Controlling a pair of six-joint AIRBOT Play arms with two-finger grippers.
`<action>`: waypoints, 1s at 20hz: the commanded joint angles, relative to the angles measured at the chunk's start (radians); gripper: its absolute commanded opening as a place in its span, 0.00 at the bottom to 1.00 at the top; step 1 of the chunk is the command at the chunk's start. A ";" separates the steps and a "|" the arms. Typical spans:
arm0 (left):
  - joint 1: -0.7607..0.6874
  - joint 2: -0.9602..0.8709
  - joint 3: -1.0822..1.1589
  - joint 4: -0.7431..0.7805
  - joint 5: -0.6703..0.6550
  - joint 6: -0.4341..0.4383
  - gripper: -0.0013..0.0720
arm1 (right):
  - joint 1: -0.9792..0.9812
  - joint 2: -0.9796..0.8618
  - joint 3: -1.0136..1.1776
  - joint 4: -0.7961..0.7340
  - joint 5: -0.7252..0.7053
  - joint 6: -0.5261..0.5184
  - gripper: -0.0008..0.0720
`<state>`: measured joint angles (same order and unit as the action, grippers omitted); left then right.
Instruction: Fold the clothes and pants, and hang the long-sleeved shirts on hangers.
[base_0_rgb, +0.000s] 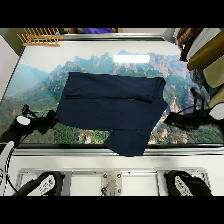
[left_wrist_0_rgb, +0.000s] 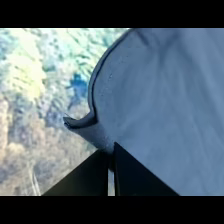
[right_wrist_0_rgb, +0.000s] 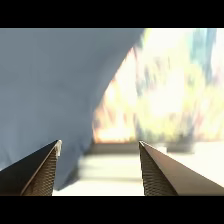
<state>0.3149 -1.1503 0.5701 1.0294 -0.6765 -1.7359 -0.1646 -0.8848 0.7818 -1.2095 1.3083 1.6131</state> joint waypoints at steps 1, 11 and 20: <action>0.004 0.095 -0.052 -0.001 -0.018 0.038 0.03 | -0.053 -0.004 -0.256 0.175 -0.011 -0.003 0.75; 0.004 0.163 -0.093 -0.002 -0.007 0.038 0.03 | 0.207 -0.158 -0.415 0.382 -0.355 -0.016 0.74; 0.064 0.278 -0.066 0.003 -0.209 0.080 0.03 | 0.204 -0.040 -0.241 0.265 -0.158 -0.104 0.03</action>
<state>0.3450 -0.9428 0.4908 1.0283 -0.7631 -1.6878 0.0410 -0.9901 0.4599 -0.8730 1.0092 1.5341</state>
